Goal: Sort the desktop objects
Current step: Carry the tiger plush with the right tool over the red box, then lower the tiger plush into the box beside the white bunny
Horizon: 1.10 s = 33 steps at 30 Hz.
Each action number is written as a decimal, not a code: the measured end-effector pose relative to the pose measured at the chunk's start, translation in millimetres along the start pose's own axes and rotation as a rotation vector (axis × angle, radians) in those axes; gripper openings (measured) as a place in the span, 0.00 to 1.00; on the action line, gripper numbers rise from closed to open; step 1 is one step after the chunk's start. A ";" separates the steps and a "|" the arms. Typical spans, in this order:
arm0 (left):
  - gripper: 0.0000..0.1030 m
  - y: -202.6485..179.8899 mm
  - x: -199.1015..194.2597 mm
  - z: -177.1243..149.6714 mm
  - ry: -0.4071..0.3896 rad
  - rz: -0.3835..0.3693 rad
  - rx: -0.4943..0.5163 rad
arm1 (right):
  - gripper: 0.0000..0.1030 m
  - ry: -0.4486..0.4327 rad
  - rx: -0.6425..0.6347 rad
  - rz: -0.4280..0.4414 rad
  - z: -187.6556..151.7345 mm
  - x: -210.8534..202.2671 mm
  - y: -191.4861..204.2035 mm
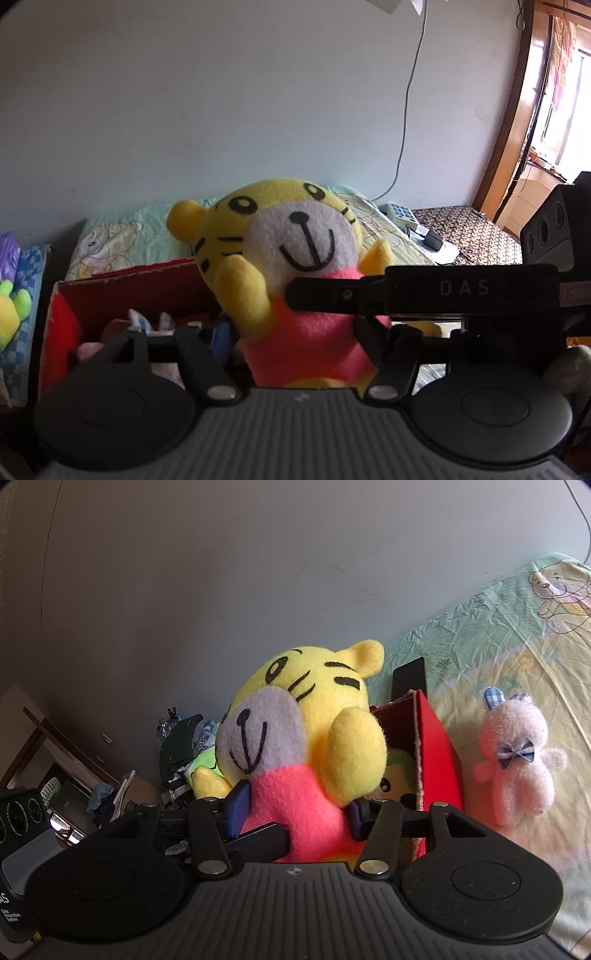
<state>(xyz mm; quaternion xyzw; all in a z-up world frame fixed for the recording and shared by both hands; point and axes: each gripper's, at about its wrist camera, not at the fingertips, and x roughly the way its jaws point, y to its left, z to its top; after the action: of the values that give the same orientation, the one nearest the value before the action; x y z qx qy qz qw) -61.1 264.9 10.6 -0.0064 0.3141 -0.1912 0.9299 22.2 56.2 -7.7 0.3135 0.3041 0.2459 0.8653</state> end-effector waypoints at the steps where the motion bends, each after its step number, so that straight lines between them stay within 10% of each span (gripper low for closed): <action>1: 0.64 7.6 -2.0 -0.5 -0.001 0.010 -0.005 | 0.53 0.007 -0.001 0.005 -0.2 10.7 6.0; 17: 0.65 122.8 -11.0 -22.7 0.073 0.164 -0.133 | 0.53 0.199 0.092 0.027 -36.0 120.1 52.8; 33: 0.75 154.1 10.9 -31.9 0.127 0.192 -0.136 | 0.60 0.267 0.241 -0.002 -47.2 141.6 38.9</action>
<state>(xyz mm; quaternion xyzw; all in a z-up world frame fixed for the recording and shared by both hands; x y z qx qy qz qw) -17.7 407.2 -41.7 -0.0273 0.3837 -0.0795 0.9196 79.2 188.5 -62.7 0.3791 0.4441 0.2462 0.7736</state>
